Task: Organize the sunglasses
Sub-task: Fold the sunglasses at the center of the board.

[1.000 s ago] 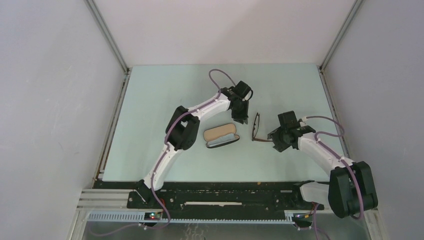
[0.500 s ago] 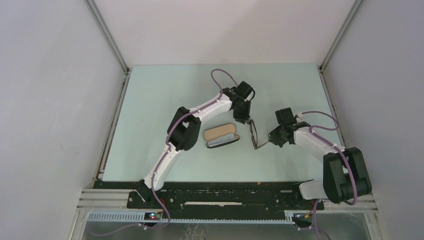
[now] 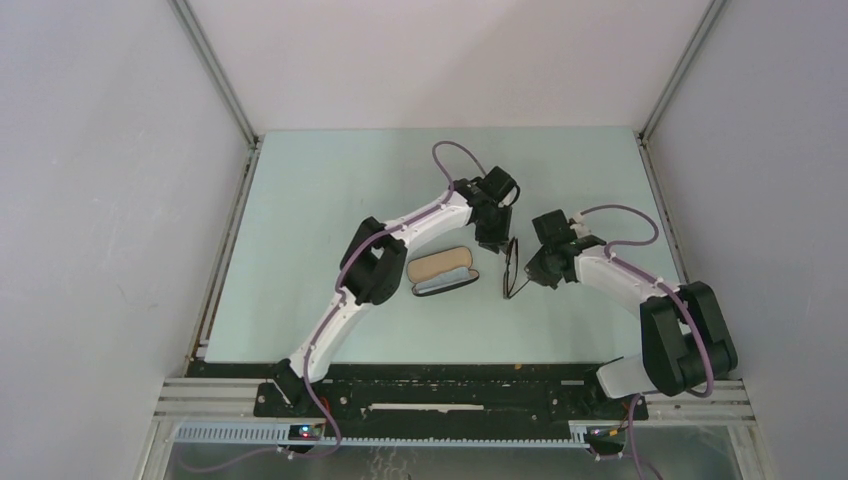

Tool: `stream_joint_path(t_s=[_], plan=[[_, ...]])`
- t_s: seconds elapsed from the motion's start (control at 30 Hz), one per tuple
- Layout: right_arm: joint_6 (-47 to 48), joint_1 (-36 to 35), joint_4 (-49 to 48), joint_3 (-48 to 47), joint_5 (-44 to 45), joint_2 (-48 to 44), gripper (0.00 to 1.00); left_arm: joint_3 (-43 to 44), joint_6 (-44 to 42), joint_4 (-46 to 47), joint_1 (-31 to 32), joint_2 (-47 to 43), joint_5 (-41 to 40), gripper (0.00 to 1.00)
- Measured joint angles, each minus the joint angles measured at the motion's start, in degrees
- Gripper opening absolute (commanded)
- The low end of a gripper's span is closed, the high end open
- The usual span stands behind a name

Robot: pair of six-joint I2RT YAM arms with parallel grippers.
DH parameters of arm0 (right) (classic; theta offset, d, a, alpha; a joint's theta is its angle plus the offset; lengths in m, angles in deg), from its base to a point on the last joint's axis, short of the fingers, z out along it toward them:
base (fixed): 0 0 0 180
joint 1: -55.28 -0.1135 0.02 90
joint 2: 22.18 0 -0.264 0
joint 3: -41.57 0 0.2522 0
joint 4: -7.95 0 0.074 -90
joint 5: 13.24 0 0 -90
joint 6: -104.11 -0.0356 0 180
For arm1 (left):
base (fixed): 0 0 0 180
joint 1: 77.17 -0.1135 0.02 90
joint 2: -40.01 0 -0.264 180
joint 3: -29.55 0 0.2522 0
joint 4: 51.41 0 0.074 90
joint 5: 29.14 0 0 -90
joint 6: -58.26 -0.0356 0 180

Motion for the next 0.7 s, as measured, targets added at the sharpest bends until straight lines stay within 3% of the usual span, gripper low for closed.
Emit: stream_joint_path(t_s=[0.13, 0.3, 0.5, 0.6, 0.7], plan=[[0.85, -3.15, 1.66, -2.34, 1.84, 0.74, 0.01, 2.56, 0.11, 0.02, 0.52, 1.64, 0.96, 0.31], [2.71, -6.40, 3.08, -6.08, 2.91, 3.28, 0.13, 3.78, 0.68, 0.07, 1.25, 2.67, 1.95, 0.31], [6.27, -6.60, 4.85, -7.96, 3.26, 6.01, 0.19, 3.78, 0.85, 0.09, 2.25, 2.69, 2.03, 0.31], [8.28, -5.92, 5.46, -7.96, 3.39, 6.14, 0.28, 3.63, 0.92, 0.24, 2.38, 2.69, 1.81, 0.30], [10.75, -5.20, 6.03, -7.96, 3.34, 6.12, 0.44, 2.64, 1.01, 0.79, 2.19, 2.21, 1.66, 0.30]])
